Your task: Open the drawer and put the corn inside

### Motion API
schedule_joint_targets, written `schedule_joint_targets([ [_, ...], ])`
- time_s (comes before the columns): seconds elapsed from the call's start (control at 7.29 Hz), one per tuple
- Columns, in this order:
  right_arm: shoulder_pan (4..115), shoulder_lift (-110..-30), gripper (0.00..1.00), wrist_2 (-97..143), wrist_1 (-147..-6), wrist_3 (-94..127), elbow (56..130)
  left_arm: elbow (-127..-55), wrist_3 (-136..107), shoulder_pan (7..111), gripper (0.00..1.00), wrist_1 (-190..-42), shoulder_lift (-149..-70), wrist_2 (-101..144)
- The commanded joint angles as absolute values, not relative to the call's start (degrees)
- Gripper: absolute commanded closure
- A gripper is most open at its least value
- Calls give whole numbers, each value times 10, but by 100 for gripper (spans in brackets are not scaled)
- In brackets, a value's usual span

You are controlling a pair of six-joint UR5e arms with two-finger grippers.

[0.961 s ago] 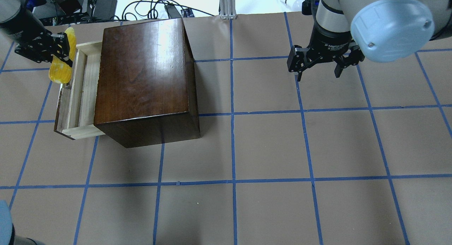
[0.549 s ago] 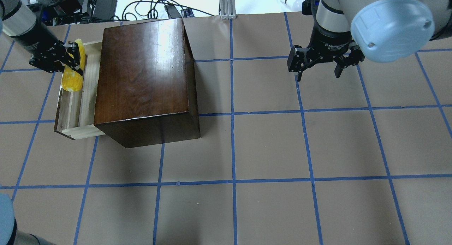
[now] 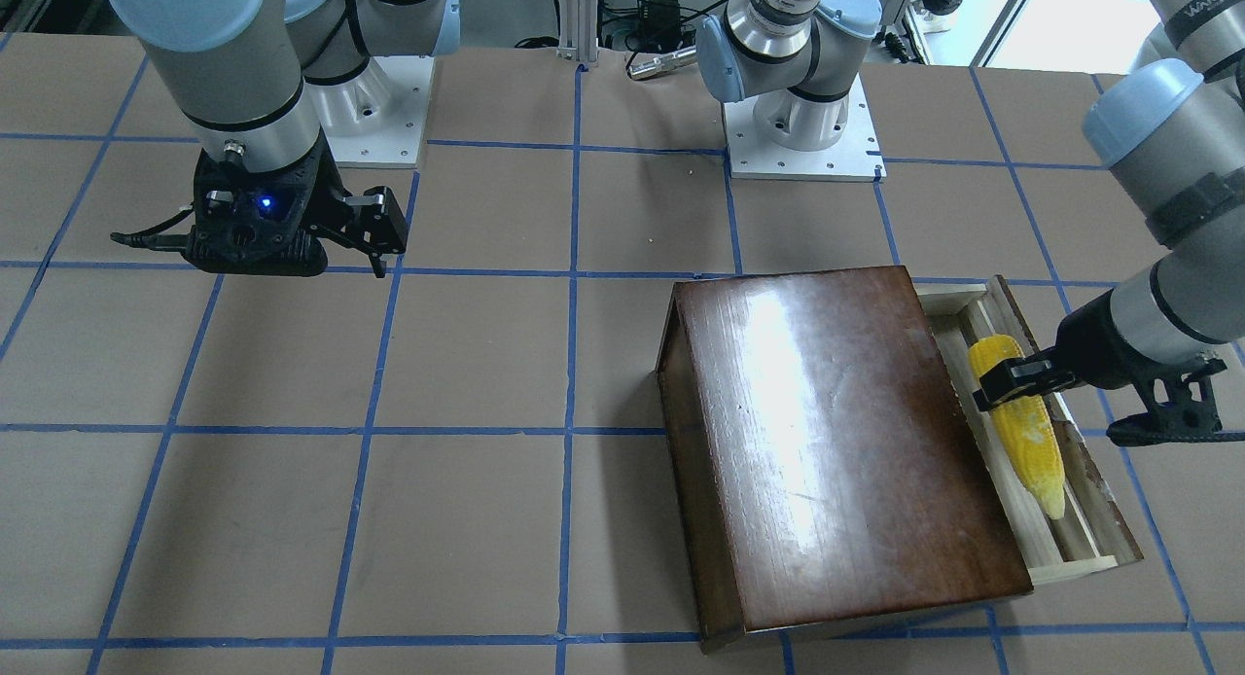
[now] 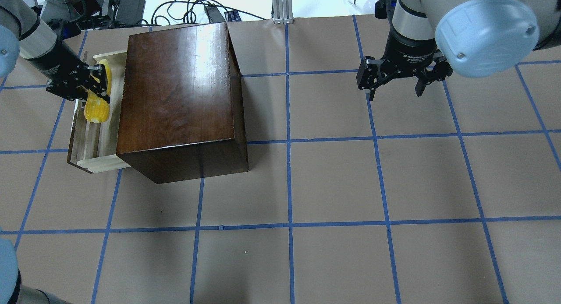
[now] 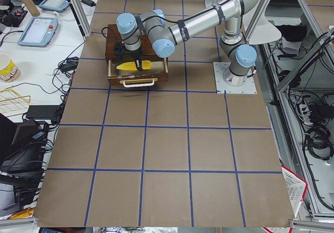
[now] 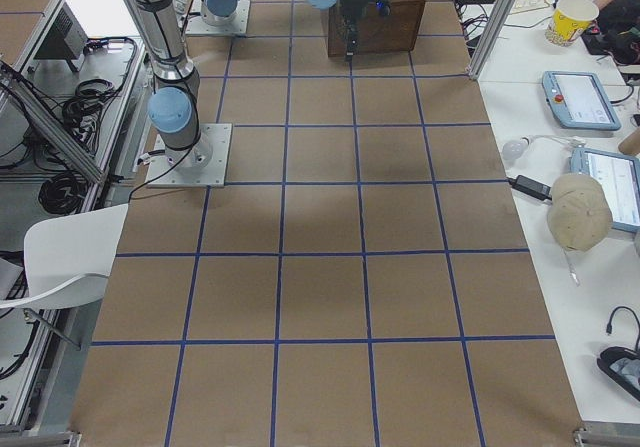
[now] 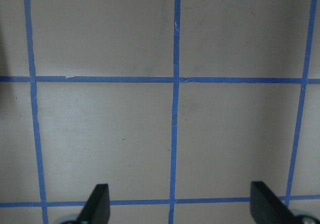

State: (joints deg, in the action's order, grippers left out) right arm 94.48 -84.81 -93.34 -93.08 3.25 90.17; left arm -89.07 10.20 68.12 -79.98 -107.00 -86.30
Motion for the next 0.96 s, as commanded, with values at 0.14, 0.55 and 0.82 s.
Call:
schedule_joint_targets([
  [0.14, 945, -848, 0, -933, -931, 33, 902, -882, 104, 679, 0, -810, -1053, -865],
  [0.55, 945, -848, 0, -933, -931, 33, 902, -824, 93, 711, 0, -891, -1013, -865],
  [0.82, 945, -848, 0, -933, -931, 33, 902, -819, 38, 767, 0, -903, -978, -872],
])
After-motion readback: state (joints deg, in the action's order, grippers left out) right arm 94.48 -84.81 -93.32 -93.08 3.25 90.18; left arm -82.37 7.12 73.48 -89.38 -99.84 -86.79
